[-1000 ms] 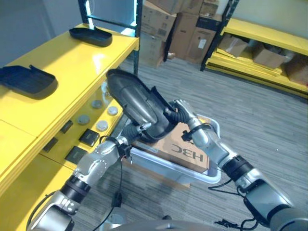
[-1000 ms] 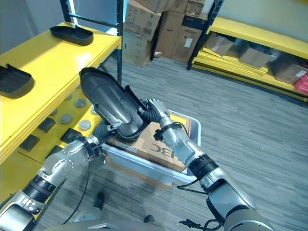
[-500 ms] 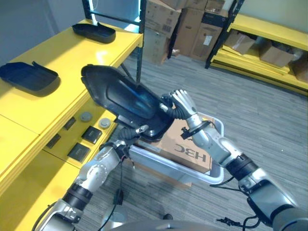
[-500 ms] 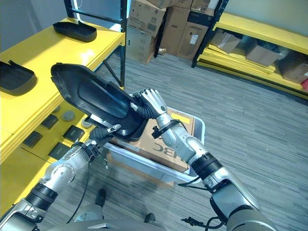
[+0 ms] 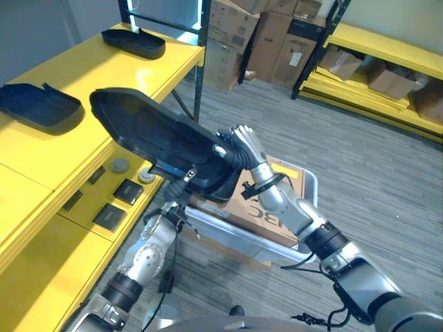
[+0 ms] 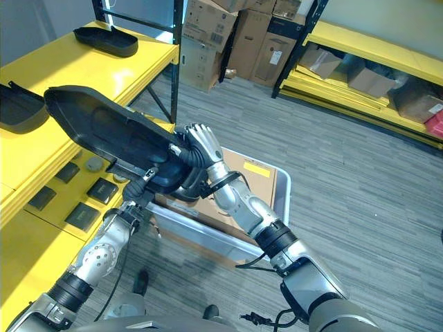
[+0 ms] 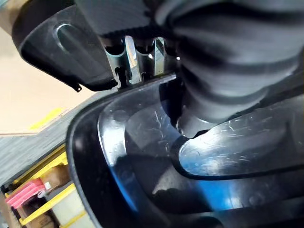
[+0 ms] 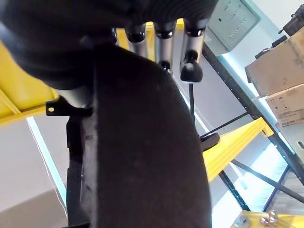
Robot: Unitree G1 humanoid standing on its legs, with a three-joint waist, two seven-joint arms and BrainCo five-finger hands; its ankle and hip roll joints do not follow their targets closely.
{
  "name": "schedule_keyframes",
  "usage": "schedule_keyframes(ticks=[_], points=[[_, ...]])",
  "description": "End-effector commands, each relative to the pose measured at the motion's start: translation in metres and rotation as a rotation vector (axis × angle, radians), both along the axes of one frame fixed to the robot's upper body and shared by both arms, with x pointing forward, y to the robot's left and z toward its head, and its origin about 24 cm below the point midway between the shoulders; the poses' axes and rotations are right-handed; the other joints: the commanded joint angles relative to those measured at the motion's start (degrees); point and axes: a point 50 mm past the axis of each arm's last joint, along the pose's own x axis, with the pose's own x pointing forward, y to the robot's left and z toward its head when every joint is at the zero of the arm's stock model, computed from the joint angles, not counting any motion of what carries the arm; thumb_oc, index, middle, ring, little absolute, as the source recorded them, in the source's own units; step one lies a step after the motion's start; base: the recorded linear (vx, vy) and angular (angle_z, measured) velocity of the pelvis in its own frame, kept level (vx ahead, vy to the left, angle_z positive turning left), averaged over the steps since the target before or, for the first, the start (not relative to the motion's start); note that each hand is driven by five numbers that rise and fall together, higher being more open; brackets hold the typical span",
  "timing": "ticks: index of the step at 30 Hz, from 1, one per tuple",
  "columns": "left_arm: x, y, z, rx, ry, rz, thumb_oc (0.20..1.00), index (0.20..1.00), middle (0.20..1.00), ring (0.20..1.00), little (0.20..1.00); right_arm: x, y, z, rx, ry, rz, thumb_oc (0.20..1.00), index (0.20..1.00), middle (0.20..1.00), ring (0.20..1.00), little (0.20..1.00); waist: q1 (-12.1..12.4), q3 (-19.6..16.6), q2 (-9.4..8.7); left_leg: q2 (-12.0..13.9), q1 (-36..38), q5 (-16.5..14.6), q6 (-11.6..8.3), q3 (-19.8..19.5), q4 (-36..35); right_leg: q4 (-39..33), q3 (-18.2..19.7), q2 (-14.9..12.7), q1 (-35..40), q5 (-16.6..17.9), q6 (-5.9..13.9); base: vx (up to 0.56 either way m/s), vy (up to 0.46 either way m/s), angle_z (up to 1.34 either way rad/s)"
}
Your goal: Move parts from the plastic box to the shelf.
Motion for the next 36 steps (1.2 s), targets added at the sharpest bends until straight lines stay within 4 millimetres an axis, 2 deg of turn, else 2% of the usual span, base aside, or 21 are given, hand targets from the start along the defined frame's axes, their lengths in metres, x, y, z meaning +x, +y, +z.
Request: schedule_keyframes(ticks=[1,6,9,10,12,13,17,19,24,25,28,30,33,35,36], points=[[0.032,-0.007,0.087,-0.035,-0.417,0.168,0.200,0.200,0.200,0.200,0.200,-0.039,0.036,-0.006,0.151,0.088,0.285,1.000,1.000,1.000,1.000,1.000,0.25,-2.59,2.32,0.60,3.91,-6.95,0.57,-0.53,-0.44,1.28,-1.38,-2.52,0.91,-3.42,1.99,0.00,0.000,0.00],[0.029,0.011,0.092,0.230,-0.523,0.314,0.200,0.200,0.200,0.200,0.200,-0.034,0.004,-0.017,0.283,0.158,0.109,1.000,1.000,1.000,1.000,1.000,-0.96,-2.37,2.86,0.65,3.91,-6.97,0.70,-0.13,-0.44,1.32,-0.48,-2.49,0.56,-3.39,2.12,0.00,0.025,-0.01],[0.026,0.030,0.095,0.458,-0.606,0.437,0.200,0.200,0.200,0.200,0.200,-0.033,-0.027,-0.029,0.383,0.211,-0.038,1.000,1.000,1.000,1.000,1.000,-2.43,-2.29,3.31,0.71,3.96,-7.09,0.86,0.55,-0.44,1.37,0.57,-2.43,0.24,-3.56,2.22,0.00,0.072,-0.09],[0.023,0.041,0.096,0.600,-0.645,0.501,0.200,0.200,0.200,0.200,0.200,-0.036,-0.046,-0.040,0.420,0.252,-0.120,1.000,1.000,1.000,1.000,1.000,-3.34,-2.22,3.62,0.75,4.02,-7.13,0.97,1.01,-0.44,1.49,1.22,-2.48,-0.04,-3.65,2.30,0.01,0.094,-0.23],[0.019,0.060,0.095,0.757,-0.670,0.568,0.200,0.200,0.200,0.200,0.200,-0.043,-0.070,-0.054,0.446,0.291,-0.207,1.000,1.000,1.000,1.000,1.000,-4.39,-2.09,3.98,0.66,4.09,-7.24,1.05,1.70,-0.44,1.38,1.78,-2.64,-0.22,-3.63,2.51,0.00,0.083,-0.12],[0.018,0.063,0.094,0.777,-0.671,0.579,0.200,0.200,0.200,0.200,0.200,-0.044,-0.074,-0.056,0.446,0.298,-0.219,1.000,1.000,1.000,1.000,1.000,-4.53,-2.13,4.00,0.63,4.10,-7.27,1.07,1.82,-0.44,1.37,1.85,-2.68,-0.26,-3.62,2.56,0.00,0.054,-0.10],[0.010,0.098,0.086,0.896,-0.615,0.654,0.200,0.200,0.200,0.200,0.200,-0.053,-0.106,-0.087,0.381,0.443,-0.342,1.000,1.000,1.000,1.000,1.000,-5.84,-2.18,4.39,0.28,4.36,-7.64,1.31,2.71,-0.44,1.71,2.48,-3.26,-0.58,-3.72,2.97,0.03,0.069,-0.20],[0.002,0.117,0.080,0.924,-0.583,0.686,0.200,0.200,0.200,0.200,0.200,-0.062,-0.124,-0.119,0.328,0.612,-0.420,1.000,1.000,1.000,1.000,1.000,-6.05,-2.13,4.56,-0.13,4.31,-7.77,1.62,2.70,-0.44,2.77,2.86,-3.72,-0.94,-4.13,3.11,0.03,0.071,-0.22],[-0.007,0.129,0.078,0.925,-0.585,0.702,0.200,0.200,0.200,0.200,0.200,-0.088,-0.142,-0.179,0.219,0.898,-0.539,1.000,1.000,1.000,1.000,1.000,-5.11,-1.57,4.72,-1.27,4.34,-8.01,2.28,0.82,-0.44,4.77,3.44,-4.43,-1.40,-4.99,3.08,0.03,0.014,-0.04],[-0.010,0.130,0.081,0.909,-0.604,0.705,0.200,0.200,0.200,0.200,0.200,-0.103,-0.149,-0.206,0.227,1.079,-0.597,1.000,1.000,1.000,1.000,1.000,-4.73,-1.38,4.70,-2.25,4.30,-8.30,2.87,-2.31,-0.44,5.85,5.97,-3.44,-1.74,-6.00,2.51,0.08,-0.050,0.09],[-0.009,0.128,0.085,0.873,-0.632,0.694,0.200,0.200,0.200,0.200,0.200,-0.125,-0.155,-0.230,0.324,1.251,-0.658,1.000,1.000,1.000,1.000,1.000,-5.33,-0.96,4.85,-3.36,4.09,-8.10,3.48,-6.00,-0.44,6.75,10.10,-1.15,-1.90,-7.02,1.20,0.09,-0.064,0.38],[-0.004,0.118,0.092,0.846,-0.694,0.638,0.200,0.200,0.200,0.200,0.200,-0.161,-0.159,-0.261,0.418,1.463,-0.725,1.000,1.000,1.000,1.000,1.000,-6.47,-0.49,5.12,-4.52,3.54,-6.71,3.58,-9.95,-0.44,8.08,12.39,1.94,-2.28,-7.55,-0.43,0.10,-0.110,0.84],[-0.003,0.115,0.102,0.861,-0.740,0.659,0.200,0.200,0.200,0.200,0.200,-0.187,-0.154,-0.284,0.412,1.652,-0.725,1.000,1.000,1.000,1.000,1.000,-5.37,0.28,5.38,-4.33,2.82,-5.07,2.58,-11.08,-0.44,8.78,10.68,3.39,-1.79,-8.31,-1.35,0.04,-0.151,1.89],[-0.004,0.115,0.107,0.884,-0.750,0.691,0.200,0.200,0.200,0.200,0.200,-0.197,-0.152,-0.292,0.432,1.757,-0.724,1.000,1.000,1.000,1.000,1.000,-4.05,0.79,5.54,-3.79,2.42,-4.53,1.70,-10.74,-0.44,8.75,9.07,3.83,-0.99,-9.30,-1.84,0.03,-0.157,0.92],[-0.007,0.116,0.112,0.882,-0.753,0.711,0.200,0.200,0.200,0.200,0.200,-0.206,-0.150,-0.298,0.433,1.851,-0.719,1.000,1.000,1.000,1.000,1.000,-2.38,1.80,6.09,-2.45,0.19,-2.33,-0.27,-10.55,-0.44,8.81,8.04,4.72,-0.29,-10.25,-2.63,-0.03,-0.143,0.57]])
